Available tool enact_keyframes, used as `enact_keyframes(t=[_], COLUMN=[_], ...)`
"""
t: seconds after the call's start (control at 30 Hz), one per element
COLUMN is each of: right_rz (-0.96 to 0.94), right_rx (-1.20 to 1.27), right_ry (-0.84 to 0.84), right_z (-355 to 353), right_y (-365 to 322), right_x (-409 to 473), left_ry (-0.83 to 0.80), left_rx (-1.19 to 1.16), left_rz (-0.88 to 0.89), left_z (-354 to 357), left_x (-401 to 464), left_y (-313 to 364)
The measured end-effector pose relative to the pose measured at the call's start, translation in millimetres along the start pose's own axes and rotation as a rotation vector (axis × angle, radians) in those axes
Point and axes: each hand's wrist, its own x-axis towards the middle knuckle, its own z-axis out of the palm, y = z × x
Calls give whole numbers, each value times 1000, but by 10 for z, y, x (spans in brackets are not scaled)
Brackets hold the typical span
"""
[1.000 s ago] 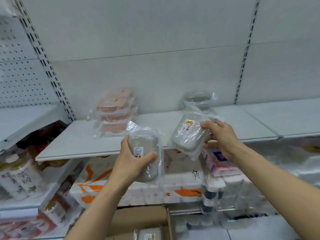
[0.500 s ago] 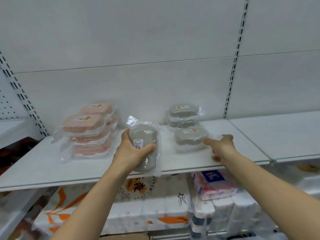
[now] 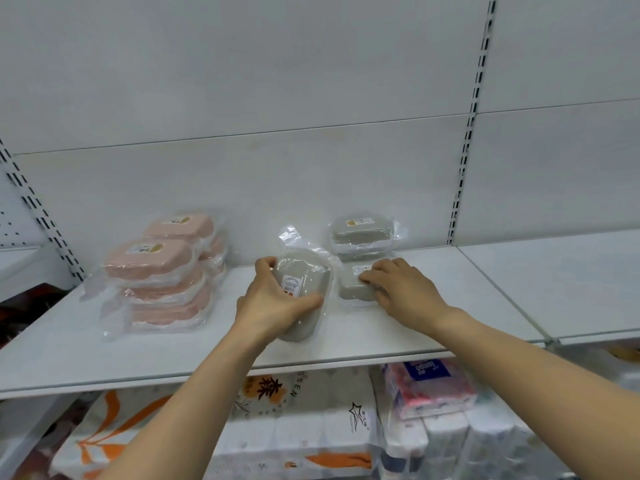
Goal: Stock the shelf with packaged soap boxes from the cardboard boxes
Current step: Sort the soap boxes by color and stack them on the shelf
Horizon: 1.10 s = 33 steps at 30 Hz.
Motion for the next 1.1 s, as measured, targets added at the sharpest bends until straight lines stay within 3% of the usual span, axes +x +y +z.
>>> enact_keyframes(t=[0.17,0.23,0.33,0.4,0.5,0.63,0.8,0.9,1.1], right_rz=[-119,-242,-335,-277,-214,-77,-23,-51,-168], right_rx=[315,231,52,142,170,289,465,341,-242], right_ry=[39,-37,-118,-145,-154,-111,-171,-166,-136], right_z=[-413,-574,-610,-617,-631,-560,-412,-429,-391], right_y=[-6,-31,17,104,273,508,591,569,471], right_x=[-35,-25,87,137,147,254,375,392,343], left_ry=[-6,-68,-178,-183,-147,44,13,1,-5], left_rx=[382,513,480,440,370,302,493,484,419], left_rz=[178,303,469,519,514,444,343,310,279], left_z=[58,132,312,406,451,391,470,599,745], left_x=[31,39,19,21,80,182,215,245,312], left_y=[246,368,543,622,606,396,62,-20,-2])
